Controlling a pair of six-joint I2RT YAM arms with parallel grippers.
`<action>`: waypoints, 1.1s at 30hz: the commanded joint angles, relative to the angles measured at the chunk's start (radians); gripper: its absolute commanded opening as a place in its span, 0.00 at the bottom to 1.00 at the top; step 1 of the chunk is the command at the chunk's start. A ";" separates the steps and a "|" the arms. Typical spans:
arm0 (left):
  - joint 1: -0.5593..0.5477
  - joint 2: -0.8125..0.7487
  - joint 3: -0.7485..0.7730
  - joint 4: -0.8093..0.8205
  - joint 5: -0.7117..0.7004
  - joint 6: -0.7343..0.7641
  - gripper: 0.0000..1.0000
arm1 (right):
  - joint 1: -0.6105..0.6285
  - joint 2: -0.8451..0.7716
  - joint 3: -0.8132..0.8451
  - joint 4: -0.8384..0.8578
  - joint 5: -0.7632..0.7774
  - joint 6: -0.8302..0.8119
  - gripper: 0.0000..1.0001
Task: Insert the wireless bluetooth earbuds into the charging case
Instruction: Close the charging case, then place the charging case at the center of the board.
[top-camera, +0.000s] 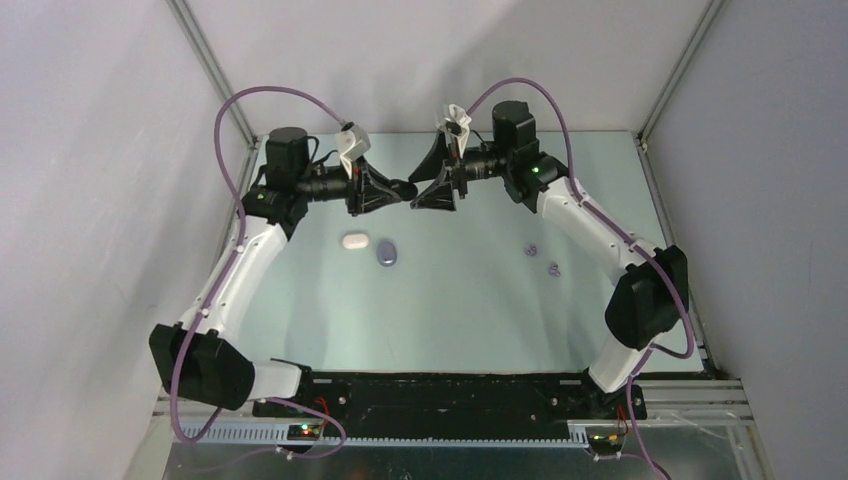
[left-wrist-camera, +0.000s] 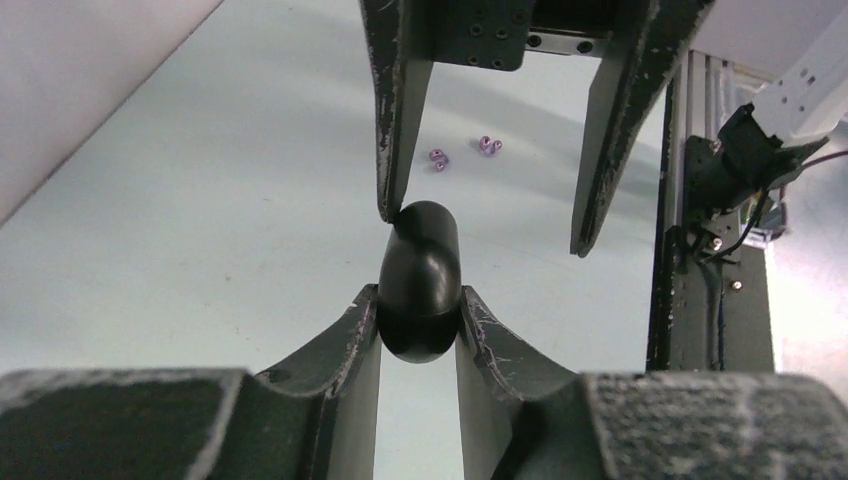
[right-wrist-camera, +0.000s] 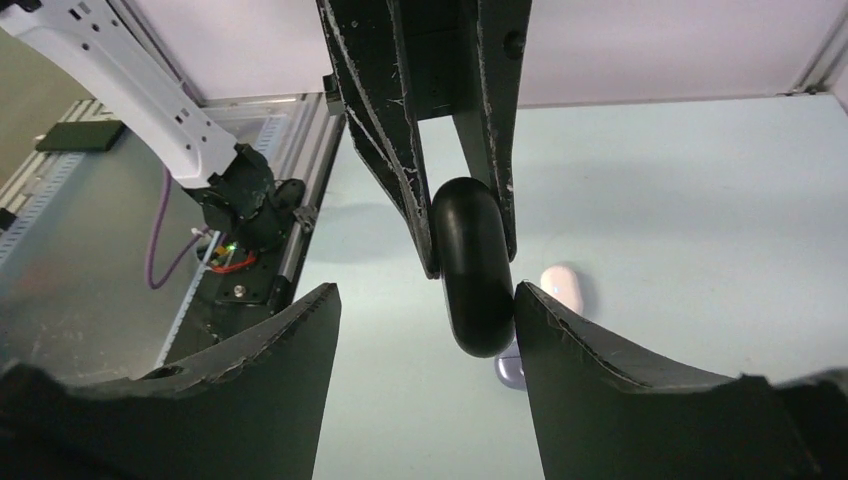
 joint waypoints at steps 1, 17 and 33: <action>0.027 0.023 -0.005 0.103 -0.083 -0.093 0.00 | 0.013 -0.074 -0.013 -0.019 -0.004 -0.045 0.68; 0.098 0.125 -0.096 -0.189 -0.450 -0.253 0.00 | -0.132 -0.262 -0.295 -0.348 0.285 -0.381 0.69; 0.310 0.298 -0.269 -0.307 -0.745 -0.500 0.33 | -0.185 -0.266 -0.391 -0.315 0.285 -0.324 0.69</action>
